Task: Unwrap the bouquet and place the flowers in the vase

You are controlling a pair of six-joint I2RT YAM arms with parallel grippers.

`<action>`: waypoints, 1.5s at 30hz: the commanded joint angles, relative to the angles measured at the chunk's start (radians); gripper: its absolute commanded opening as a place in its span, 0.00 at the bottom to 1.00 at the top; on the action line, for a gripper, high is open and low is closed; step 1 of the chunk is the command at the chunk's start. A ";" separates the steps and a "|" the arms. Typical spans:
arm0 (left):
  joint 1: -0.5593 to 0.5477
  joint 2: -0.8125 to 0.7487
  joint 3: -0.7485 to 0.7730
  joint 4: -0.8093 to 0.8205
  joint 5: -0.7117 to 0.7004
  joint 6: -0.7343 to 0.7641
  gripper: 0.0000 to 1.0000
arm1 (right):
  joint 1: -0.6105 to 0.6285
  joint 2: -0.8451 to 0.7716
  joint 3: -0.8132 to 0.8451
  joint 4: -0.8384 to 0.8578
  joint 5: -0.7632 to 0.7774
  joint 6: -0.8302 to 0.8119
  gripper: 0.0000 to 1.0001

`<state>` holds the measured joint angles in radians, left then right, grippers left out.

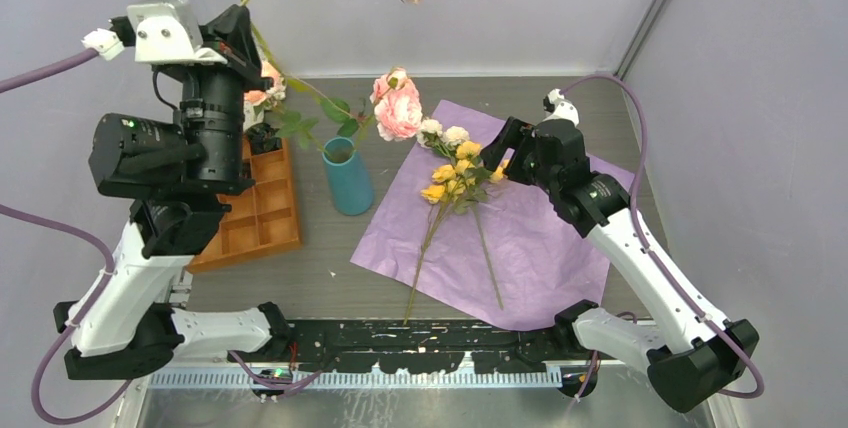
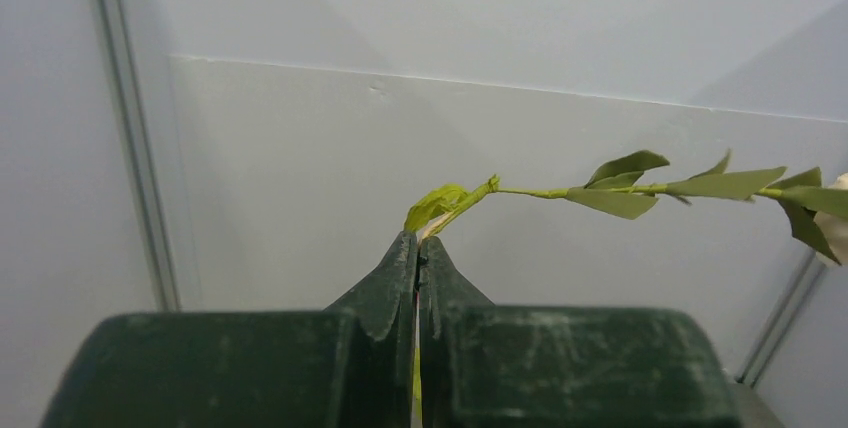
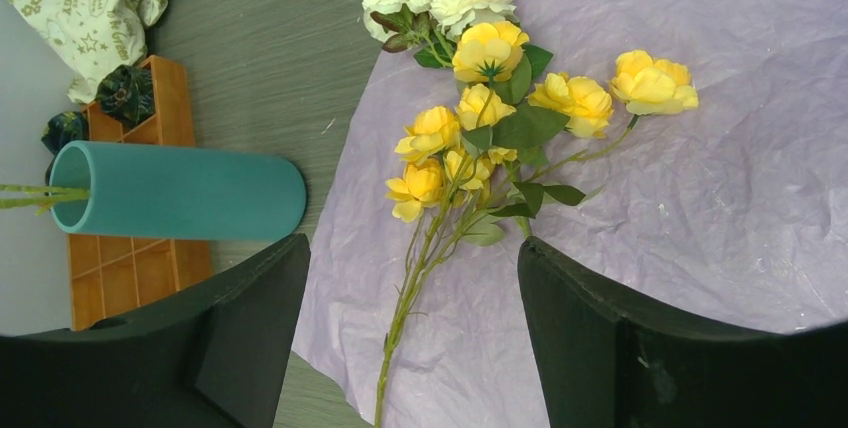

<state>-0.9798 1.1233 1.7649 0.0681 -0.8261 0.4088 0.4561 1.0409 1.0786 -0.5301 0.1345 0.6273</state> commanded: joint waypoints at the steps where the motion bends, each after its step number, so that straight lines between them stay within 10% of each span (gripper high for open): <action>1: 0.000 0.044 0.080 -0.015 -0.113 0.060 0.00 | -0.001 -0.002 0.009 0.051 -0.004 0.003 0.81; 29: -0.002 -0.025 0.135 0.186 -0.086 0.212 0.00 | -0.001 0.036 0.017 0.081 -0.053 0.020 0.82; 45: 0.000 0.020 -0.109 0.227 -0.133 0.111 0.00 | -0.001 0.040 -0.003 0.083 -0.043 0.005 0.82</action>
<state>-0.9798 1.1316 1.7203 0.2310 -0.9276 0.5526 0.4561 1.0893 1.0782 -0.4942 0.0879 0.6380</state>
